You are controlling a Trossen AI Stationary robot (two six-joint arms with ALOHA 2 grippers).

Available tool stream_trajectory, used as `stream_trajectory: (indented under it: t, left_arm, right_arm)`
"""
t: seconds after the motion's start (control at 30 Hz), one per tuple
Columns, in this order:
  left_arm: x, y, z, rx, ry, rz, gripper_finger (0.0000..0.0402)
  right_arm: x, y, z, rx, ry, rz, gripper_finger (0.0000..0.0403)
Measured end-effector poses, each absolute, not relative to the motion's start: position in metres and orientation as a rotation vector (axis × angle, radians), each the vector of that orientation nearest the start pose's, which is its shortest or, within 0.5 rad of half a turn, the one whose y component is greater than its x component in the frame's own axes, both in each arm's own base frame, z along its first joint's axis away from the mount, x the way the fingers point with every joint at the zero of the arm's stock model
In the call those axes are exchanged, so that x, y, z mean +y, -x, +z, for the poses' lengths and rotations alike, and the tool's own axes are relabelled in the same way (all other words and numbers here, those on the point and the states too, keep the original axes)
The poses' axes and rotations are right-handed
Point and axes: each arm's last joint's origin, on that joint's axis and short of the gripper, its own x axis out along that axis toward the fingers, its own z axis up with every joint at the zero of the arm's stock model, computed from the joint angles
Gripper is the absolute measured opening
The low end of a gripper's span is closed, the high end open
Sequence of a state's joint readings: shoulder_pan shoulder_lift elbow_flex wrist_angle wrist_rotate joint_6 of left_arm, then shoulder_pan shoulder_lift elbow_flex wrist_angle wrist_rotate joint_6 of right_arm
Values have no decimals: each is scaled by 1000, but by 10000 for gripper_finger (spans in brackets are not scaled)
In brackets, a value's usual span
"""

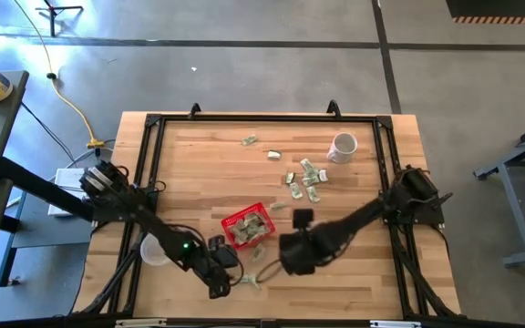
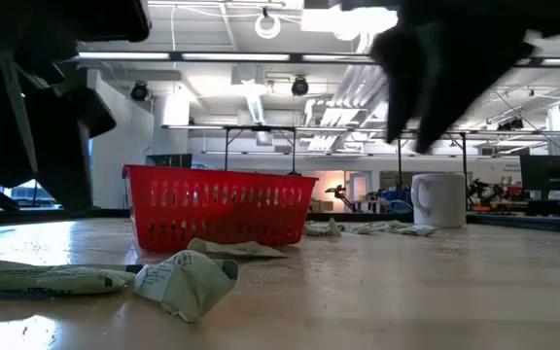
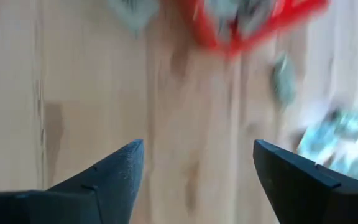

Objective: Pick and place Stevia / Truvia into bins
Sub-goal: Put the green stevia packet into the red basket

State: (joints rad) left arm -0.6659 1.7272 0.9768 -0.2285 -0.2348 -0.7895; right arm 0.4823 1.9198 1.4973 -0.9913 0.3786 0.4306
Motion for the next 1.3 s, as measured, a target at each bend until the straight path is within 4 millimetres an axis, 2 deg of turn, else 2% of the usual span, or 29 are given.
stream_trajectory:
  t: [0.17,0.33,0.6,0.8,0.9,1.13,1.23,1.3]
  left_arm:
    - [-206,-268,152,1017,302,-76,314]
    - [-208,-273,142,1005,240,-100,308]
    - [-210,-278,125,990,182,-67,210]
    - [-207,-276,126,992,123,-45,87]
    - [-205,-273,130,1020,129,-47,24]
    - [-197,-257,150,1183,255,-89,47]
    - [-188,-244,174,1205,294,-70,22]
    - [-179,-242,196,1105,310,-21,21]
  right_arm:
    - [181,-306,190,1267,148,-281,299]
    - [186,-291,175,1278,113,-350,300]
    - [181,-283,164,1270,95,-435,300]
    - [177,-283,162,1258,121,-460,300]
    - [176,-284,163,1246,126,-472,299]
    - [173,-285,163,1238,132,-486,299]
    - [173,-285,163,1238,134,-488,299]
    - [173,-286,163,1229,139,-491,299]
